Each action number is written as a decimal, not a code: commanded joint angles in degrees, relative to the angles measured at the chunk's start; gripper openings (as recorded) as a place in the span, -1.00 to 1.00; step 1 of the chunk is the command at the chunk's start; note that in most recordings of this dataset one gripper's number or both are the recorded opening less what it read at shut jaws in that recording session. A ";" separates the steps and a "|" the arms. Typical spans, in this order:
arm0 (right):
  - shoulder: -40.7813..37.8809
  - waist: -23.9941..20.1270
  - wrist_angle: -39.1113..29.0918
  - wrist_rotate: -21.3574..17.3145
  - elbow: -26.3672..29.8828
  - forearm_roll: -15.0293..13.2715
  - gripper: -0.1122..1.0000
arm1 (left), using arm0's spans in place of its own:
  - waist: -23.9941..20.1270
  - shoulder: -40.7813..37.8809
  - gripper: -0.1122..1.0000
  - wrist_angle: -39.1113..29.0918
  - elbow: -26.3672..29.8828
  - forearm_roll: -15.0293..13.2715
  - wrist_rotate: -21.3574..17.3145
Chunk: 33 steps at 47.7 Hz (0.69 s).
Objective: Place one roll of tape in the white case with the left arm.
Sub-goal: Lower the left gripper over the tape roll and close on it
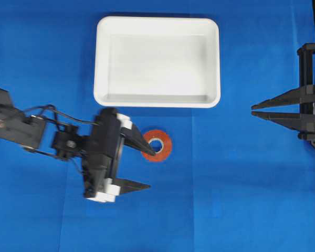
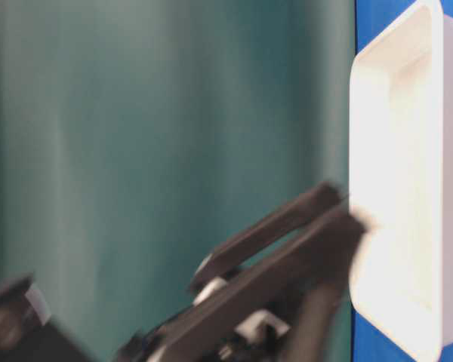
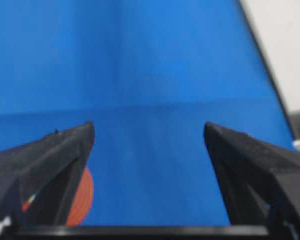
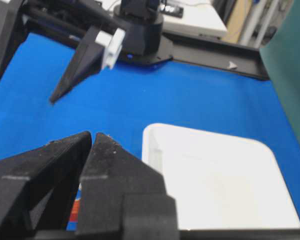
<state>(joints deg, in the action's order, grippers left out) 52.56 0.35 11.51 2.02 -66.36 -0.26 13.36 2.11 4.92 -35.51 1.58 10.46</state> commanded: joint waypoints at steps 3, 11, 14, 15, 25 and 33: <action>-0.44 0.09 -0.09 0.00 1.23 -0.09 -1.00 | -0.44 -3.34 0.76 -4.92 4.92 0.09 0.09; -0.44 0.09 -0.35 0.00 1.14 -0.09 -1.00 | -1.14 -8.70 0.76 -9.40 8.09 0.18 0.09; -0.44 0.09 -0.62 0.00 1.14 -0.09 -1.00 | -1.58 -10.28 0.76 -10.46 8.88 0.18 0.09; -0.44 0.09 -0.62 0.00 1.14 0.00 -1.00 | -1.76 -10.81 0.76 -10.72 9.05 0.18 0.09; -0.62 0.09 -0.88 -0.09 1.05 -0.09 -1.00 | -3.78 -15.56 0.77 -12.39 9.58 0.18 0.09; -1.14 0.09 -1.23 -0.09 1.05 -0.09 -1.00 | -4.13 -18.02 0.77 -12.57 9.93 0.35 0.00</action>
<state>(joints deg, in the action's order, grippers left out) 52.03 0.26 10.11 2.02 -66.27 -0.26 9.32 -16.17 -7.82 -26.81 1.67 10.55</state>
